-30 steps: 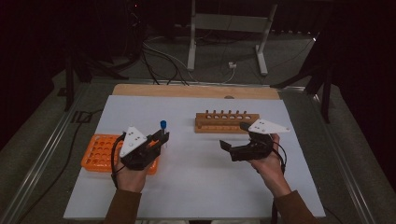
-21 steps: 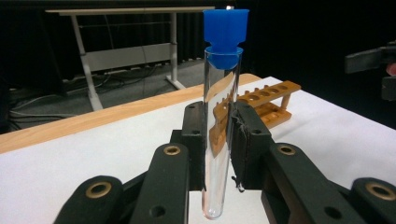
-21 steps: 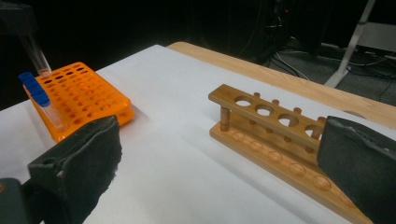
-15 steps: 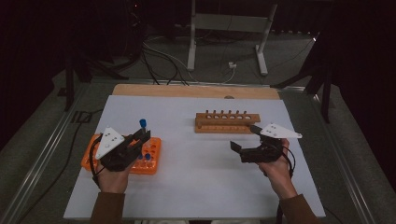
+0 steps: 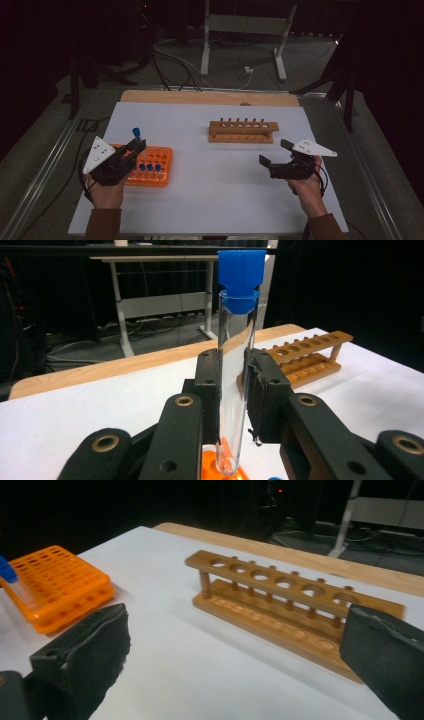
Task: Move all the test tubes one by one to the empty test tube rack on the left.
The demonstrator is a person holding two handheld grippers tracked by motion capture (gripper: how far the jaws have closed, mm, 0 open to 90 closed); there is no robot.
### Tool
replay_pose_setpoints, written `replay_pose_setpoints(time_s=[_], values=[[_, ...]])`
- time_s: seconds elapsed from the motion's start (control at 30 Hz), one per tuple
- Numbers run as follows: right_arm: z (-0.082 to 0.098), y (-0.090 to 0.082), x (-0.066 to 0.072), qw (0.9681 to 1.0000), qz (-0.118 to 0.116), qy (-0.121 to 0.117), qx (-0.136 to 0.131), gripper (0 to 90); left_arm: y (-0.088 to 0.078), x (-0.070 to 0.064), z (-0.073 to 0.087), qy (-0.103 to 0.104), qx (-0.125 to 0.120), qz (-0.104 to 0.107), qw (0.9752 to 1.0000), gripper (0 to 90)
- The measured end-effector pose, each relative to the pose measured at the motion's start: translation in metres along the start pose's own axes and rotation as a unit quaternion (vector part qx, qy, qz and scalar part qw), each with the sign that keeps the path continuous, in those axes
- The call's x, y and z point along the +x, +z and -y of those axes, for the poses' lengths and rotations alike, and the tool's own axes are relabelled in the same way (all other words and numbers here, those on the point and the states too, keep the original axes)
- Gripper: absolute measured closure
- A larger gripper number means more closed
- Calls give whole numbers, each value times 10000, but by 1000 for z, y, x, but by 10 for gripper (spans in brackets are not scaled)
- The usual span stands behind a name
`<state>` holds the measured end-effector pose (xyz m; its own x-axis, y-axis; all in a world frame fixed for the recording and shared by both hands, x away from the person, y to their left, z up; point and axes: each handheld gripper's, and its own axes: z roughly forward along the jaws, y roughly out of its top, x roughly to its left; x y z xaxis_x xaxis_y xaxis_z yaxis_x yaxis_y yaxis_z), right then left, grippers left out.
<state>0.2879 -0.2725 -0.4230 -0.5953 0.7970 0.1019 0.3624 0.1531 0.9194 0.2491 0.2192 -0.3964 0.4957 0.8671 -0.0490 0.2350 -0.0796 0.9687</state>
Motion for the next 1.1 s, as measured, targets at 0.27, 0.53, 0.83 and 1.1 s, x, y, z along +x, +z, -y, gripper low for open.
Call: replay_pose_setpoints(time_s=[0.27,0.53,0.83,1.1], values=[[13,-12,-7,9998,140,117,-129,0,-11,11,12,-33,-31,-195,9998,781],[29,-18,-13,9991,188,305,-206,0,-19,22,29,-78,-18,-391,9992,780],[35,-23,-17,9988,238,368,-236,0,-26,31,44,-266,-158,-606,9977,780],[39,-22,-15,9988,236,381,-210,0,-18,34,66,-298,171,-659,9972,781]])
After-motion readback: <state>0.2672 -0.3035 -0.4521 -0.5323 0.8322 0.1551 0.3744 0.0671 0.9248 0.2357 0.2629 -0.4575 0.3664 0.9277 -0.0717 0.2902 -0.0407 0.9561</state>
